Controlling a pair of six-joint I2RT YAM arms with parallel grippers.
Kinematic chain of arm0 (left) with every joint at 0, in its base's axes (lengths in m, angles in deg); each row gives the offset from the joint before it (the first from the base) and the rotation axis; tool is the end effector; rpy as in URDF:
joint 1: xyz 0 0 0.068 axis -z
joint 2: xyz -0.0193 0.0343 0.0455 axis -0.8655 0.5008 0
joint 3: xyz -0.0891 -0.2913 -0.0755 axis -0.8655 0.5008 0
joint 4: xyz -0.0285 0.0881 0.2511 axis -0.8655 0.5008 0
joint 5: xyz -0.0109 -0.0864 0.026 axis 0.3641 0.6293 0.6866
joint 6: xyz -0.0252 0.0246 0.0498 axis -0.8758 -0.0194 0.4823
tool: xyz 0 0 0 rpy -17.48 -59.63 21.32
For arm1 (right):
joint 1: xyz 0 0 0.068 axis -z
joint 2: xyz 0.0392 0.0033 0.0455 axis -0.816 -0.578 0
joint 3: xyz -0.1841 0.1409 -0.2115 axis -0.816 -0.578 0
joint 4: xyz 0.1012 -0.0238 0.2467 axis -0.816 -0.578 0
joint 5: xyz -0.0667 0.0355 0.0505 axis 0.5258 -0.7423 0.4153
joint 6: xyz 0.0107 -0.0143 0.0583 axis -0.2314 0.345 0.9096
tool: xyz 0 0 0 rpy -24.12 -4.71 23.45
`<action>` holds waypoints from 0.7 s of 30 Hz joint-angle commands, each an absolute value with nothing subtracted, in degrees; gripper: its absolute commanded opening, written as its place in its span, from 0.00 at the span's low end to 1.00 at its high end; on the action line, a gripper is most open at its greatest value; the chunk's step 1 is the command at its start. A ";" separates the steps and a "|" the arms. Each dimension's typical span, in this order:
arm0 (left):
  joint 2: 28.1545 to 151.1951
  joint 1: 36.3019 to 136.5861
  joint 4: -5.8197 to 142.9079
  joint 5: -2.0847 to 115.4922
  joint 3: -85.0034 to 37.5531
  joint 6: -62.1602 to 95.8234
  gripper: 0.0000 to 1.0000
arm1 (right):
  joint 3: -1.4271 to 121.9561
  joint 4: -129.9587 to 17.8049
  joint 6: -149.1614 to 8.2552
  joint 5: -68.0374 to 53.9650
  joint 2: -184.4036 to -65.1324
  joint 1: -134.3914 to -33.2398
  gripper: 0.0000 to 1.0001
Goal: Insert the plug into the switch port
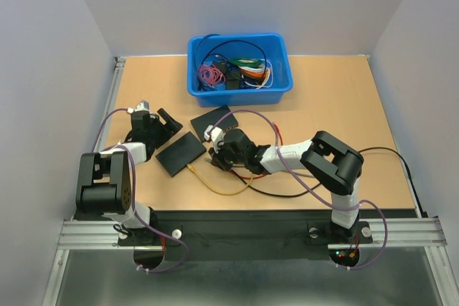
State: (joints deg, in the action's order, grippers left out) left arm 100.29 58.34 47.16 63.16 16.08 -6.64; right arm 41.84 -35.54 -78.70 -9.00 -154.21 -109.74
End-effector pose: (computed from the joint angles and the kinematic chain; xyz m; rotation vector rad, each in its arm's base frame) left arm 0.2985 -0.0032 0.1925 -0.5205 2.0750 -0.6170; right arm 0.2373 0.3528 0.1689 -1.1448 1.9177 0.7095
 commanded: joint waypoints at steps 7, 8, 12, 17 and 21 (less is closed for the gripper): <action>98.65 58.10 52.54 66.99 16.63 -6.39 0.87 | 44.31 -35.71 -75.79 -10.73 -153.90 -110.94 0.08; 98.38 58.01 53.50 67.25 16.63 -6.31 0.87 | 44.40 -35.88 -75.77 -10.56 -153.82 -110.94 0.08; 94.61 59.06 53.95 70.49 18.99 -8.32 0.87 | 44.31 -36.32 -75.51 -8.98 -153.02 -111.29 0.08; 85.41 62.40 54.56 71.82 23.48 -12.98 0.87 | 44.31 -37.11 -74.99 -6.87 -151.36 -111.64 0.07; 76.97 63.11 56.06 70.24 28.39 -15.79 0.88 | 44.13 -37.11 -73.49 -6.60 -150.65 -111.99 0.06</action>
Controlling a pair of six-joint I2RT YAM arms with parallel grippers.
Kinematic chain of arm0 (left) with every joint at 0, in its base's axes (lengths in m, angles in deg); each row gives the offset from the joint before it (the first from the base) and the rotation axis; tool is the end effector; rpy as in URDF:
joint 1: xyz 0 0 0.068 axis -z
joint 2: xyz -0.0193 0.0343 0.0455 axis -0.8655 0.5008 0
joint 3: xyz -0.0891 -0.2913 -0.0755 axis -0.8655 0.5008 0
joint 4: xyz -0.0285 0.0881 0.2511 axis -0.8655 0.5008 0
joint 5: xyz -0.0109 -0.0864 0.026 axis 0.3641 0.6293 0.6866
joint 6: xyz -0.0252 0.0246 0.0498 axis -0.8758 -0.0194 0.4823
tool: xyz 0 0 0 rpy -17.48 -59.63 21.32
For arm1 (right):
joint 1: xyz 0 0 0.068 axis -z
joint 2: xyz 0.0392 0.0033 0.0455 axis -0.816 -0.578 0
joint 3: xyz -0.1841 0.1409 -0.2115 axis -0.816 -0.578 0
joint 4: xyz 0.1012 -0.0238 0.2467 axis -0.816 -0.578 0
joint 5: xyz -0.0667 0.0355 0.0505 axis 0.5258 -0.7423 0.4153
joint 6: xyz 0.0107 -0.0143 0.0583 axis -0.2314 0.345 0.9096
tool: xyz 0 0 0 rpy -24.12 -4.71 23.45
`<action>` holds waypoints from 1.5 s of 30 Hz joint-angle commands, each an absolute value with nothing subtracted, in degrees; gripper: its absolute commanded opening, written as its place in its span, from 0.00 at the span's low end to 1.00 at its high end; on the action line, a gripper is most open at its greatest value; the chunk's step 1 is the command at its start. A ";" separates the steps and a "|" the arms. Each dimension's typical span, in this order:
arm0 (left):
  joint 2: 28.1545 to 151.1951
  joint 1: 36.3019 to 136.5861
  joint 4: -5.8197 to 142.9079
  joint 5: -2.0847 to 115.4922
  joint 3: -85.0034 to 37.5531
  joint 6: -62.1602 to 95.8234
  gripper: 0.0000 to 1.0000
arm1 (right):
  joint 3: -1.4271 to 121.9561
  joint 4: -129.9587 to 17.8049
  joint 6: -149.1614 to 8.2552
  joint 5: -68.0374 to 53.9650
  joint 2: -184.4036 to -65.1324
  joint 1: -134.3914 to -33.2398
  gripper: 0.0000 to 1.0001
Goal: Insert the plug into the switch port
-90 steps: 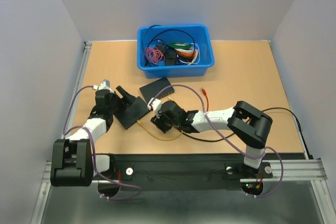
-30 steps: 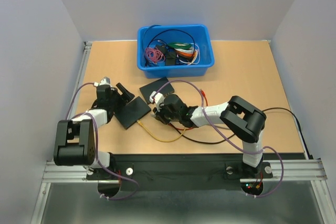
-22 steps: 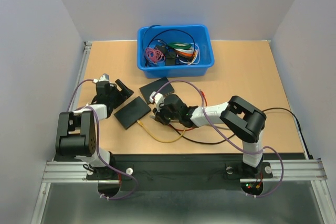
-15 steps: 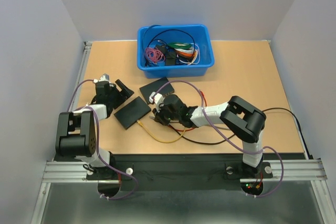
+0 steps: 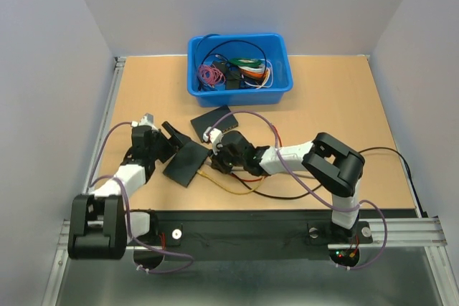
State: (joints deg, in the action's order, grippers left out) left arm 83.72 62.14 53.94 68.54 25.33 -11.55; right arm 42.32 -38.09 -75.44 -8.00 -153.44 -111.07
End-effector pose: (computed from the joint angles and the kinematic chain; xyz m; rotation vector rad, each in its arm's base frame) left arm 0.2304 -0.0244 0.2019 -0.4852 2.1016 -0.8034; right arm 0.2287 0.3564 0.1723 -1.1168 1.9710 0.7260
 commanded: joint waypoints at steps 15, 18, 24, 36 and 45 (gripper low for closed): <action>74.21 63.20 55.61 65.33 29.38 -12.82 0.88 | 41.67 -36.23 -70.68 -2.12 -147.23 -114.89 0.02; 76.57 63.20 56.41 64.53 27.88 -11.76 0.88 | 42.11 -36.59 -70.68 -0.89 -147.05 -115.16 0.02; 81.93 63.20 53.60 66.19 26.91 -10.26 0.88 | 43.34 -38.17 -71.03 2.52 -148.80 -115.25 0.01; 88.18 63.20 50.26 68.48 24.80 -7.63 0.87 | 41.32 -38.25 -71.47 6.14 -150.56 -115.25 0.01; 90.03 63.28 49.38 68.66 24.19 -6.31 0.87 | 40.79 -38.78 -71.03 5.44 -151.97 -115.25 0.01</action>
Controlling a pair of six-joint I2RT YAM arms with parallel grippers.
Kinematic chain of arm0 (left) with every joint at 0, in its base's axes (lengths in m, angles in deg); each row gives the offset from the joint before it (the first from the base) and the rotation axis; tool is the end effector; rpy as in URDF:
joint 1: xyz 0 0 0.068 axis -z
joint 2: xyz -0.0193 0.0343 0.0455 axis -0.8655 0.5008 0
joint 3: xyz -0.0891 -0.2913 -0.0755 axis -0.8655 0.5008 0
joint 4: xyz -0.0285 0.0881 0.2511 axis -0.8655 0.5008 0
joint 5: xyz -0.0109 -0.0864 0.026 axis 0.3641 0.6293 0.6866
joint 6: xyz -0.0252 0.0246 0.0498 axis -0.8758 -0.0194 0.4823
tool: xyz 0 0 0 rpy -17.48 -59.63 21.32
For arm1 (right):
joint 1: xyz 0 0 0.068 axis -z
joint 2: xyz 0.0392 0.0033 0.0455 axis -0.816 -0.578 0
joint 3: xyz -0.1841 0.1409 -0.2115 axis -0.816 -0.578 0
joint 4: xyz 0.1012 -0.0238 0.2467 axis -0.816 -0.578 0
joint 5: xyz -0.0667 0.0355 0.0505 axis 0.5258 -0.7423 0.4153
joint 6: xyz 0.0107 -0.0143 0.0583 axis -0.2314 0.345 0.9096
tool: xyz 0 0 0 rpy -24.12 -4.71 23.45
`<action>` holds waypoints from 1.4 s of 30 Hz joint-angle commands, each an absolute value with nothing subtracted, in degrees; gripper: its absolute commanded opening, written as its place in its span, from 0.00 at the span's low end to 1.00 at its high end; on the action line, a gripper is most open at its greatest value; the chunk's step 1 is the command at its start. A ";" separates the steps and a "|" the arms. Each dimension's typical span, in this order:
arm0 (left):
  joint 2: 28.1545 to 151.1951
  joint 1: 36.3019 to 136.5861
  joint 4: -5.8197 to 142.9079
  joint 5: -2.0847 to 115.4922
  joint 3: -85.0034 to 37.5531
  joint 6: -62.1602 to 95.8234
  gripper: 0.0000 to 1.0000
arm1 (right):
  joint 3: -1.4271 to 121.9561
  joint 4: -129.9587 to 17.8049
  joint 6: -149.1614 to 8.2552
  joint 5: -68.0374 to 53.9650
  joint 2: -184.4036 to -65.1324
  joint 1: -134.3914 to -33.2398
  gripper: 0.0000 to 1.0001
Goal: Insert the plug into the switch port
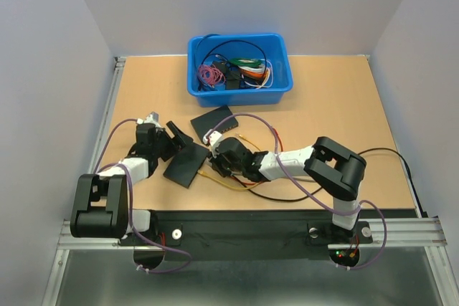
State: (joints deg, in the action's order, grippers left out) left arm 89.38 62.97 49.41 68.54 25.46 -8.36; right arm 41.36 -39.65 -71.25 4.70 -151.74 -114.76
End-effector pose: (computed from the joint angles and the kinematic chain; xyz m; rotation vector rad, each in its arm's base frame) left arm 0.2422 -0.0284 0.1877 -0.4197 2.1317 -0.7773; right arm 0.2105 0.3591 0.1763 -0.9841 2.0200 0.5637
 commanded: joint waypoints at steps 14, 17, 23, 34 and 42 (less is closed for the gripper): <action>90.12 64.43 49.11 68.75 24.19 -5.95 0.86 | 44.66 -38.78 -70.85 3.86 -153.72 -115.25 0.01; 90.47 64.43 48.94 69.01 24.19 -6.04 0.86 | 45.89 -39.05 -70.76 3.59 -154.25 -115.25 0.00; 90.47 65.04 48.85 68.75 24.45 -6.13 0.86 | 46.86 -39.57 -70.59 3.68 -154.43 -115.25 0.00; 90.38 65.04 49.47 68.13 24.54 -6.30 0.86 | 48.17 -40.98 -70.85 4.12 -152.58 -115.25 0.00; 90.56 65.13 49.47 67.95 24.45 -6.31 0.86 | 47.91 -41.42 -70.85 4.30 -151.01 -115.25 0.00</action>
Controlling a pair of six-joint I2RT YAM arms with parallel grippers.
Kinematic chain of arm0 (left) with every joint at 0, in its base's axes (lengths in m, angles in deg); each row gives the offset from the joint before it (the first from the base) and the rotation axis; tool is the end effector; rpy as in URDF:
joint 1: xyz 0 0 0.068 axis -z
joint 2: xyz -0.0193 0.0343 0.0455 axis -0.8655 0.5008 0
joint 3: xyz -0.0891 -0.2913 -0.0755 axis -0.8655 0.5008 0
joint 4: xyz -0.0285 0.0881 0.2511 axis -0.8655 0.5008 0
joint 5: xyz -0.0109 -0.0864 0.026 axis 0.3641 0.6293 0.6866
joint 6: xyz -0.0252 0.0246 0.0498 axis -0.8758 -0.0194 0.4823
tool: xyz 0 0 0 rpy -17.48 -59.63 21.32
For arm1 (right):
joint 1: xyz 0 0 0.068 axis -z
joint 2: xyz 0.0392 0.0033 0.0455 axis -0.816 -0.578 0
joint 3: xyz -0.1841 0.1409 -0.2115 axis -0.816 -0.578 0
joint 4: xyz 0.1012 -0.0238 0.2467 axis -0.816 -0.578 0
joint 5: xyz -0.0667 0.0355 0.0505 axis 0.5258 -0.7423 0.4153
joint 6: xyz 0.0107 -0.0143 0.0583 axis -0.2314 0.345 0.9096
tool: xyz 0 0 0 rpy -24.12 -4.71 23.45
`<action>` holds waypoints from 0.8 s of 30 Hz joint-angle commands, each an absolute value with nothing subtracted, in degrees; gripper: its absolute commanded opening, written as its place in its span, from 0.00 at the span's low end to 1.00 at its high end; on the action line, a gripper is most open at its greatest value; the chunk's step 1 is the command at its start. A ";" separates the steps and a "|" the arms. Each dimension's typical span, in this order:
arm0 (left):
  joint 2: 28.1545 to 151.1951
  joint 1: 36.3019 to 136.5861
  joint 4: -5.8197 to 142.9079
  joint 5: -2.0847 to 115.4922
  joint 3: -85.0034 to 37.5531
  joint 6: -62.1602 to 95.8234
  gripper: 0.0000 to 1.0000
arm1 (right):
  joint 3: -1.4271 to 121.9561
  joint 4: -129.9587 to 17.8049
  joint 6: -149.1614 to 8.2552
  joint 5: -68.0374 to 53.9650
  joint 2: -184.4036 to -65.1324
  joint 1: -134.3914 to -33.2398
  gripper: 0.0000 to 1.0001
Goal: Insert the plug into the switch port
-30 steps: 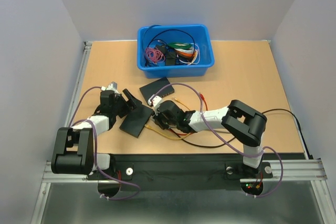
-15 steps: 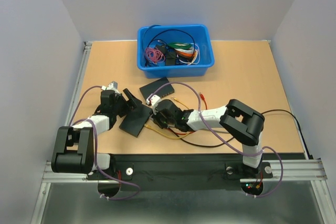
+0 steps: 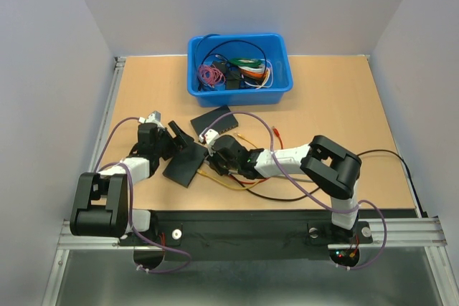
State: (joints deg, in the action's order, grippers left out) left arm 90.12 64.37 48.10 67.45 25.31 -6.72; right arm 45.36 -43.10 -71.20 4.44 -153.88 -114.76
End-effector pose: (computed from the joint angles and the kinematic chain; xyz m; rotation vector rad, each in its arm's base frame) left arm 0.2447 -0.0338 0.1877 -0.3693 2.1263 -0.7565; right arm 0.2172 0.3713 0.1766 -0.9991 2.0439 0.5539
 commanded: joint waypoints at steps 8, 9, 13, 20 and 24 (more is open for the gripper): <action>90.65 65.22 49.55 67.69 24.45 -6.31 0.86 | 47.47 -41.95 -70.85 5.26 -148.55 -115.33 0.00; 90.65 65.22 49.55 67.69 24.45 -6.31 0.86 | 47.21 -41.86 -70.85 5.35 -148.28 -115.33 0.00; 90.73 65.22 49.55 67.60 24.36 -6.39 0.86 | 47.21 -41.86 -70.85 5.26 -148.36 -115.33 0.00; 90.82 65.31 49.47 67.51 24.27 -6.39 0.86 | 47.82 -41.95 -70.50 4.82 -150.65 -115.33 0.00; 90.65 65.31 49.73 67.52 24.36 -6.39 0.86 | 47.39 -41.86 -70.68 6.49 -151.62 -115.33 0.00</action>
